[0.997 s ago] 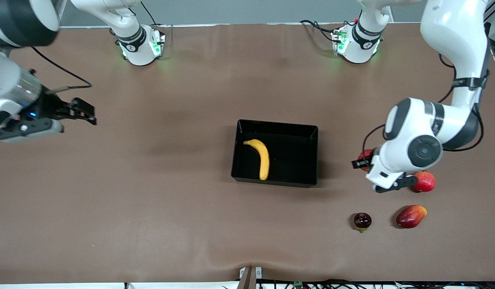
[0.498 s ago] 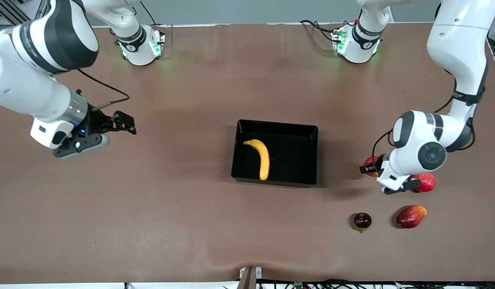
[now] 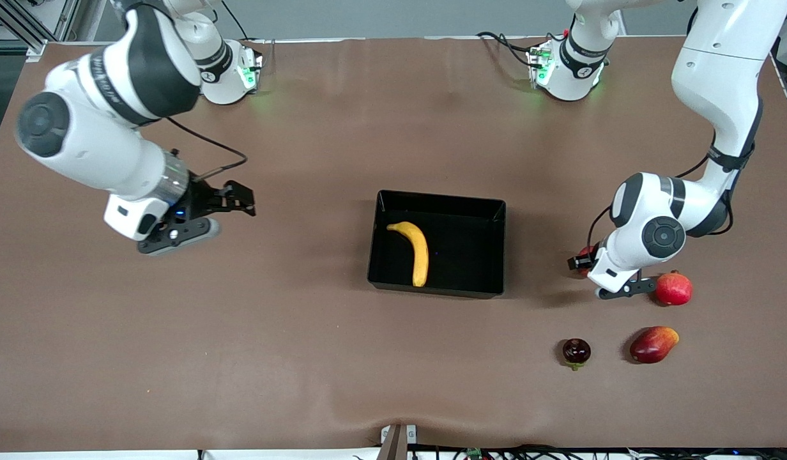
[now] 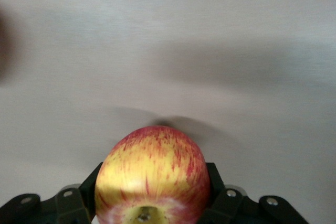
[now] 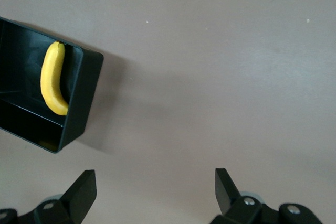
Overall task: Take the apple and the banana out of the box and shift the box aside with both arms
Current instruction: 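Set the apple beside the red apple while the right gripper approaches the box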
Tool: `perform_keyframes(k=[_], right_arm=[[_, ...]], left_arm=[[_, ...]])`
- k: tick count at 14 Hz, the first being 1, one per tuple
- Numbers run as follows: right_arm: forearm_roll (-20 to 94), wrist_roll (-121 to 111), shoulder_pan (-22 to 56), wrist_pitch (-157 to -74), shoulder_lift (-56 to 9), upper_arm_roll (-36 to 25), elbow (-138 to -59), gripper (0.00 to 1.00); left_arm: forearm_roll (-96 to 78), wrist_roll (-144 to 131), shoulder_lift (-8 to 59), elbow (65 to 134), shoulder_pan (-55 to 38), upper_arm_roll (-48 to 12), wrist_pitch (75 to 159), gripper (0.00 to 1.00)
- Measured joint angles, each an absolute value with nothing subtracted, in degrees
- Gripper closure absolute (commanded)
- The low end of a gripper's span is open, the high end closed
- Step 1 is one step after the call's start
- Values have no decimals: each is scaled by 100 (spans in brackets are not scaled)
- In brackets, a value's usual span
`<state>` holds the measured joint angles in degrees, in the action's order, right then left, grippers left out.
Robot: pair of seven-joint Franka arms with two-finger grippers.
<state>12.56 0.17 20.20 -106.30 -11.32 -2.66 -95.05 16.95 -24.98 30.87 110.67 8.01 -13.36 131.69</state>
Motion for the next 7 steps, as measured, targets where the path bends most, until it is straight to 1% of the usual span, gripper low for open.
perform_keyframes(k=[7], right_arm=[[1256, 1068, 2783, -11090, -1494, -275, -9417, 0]], left_arm=[[2157, -2216, 3031, 11389, 1452, -1345, 13399, 100]])
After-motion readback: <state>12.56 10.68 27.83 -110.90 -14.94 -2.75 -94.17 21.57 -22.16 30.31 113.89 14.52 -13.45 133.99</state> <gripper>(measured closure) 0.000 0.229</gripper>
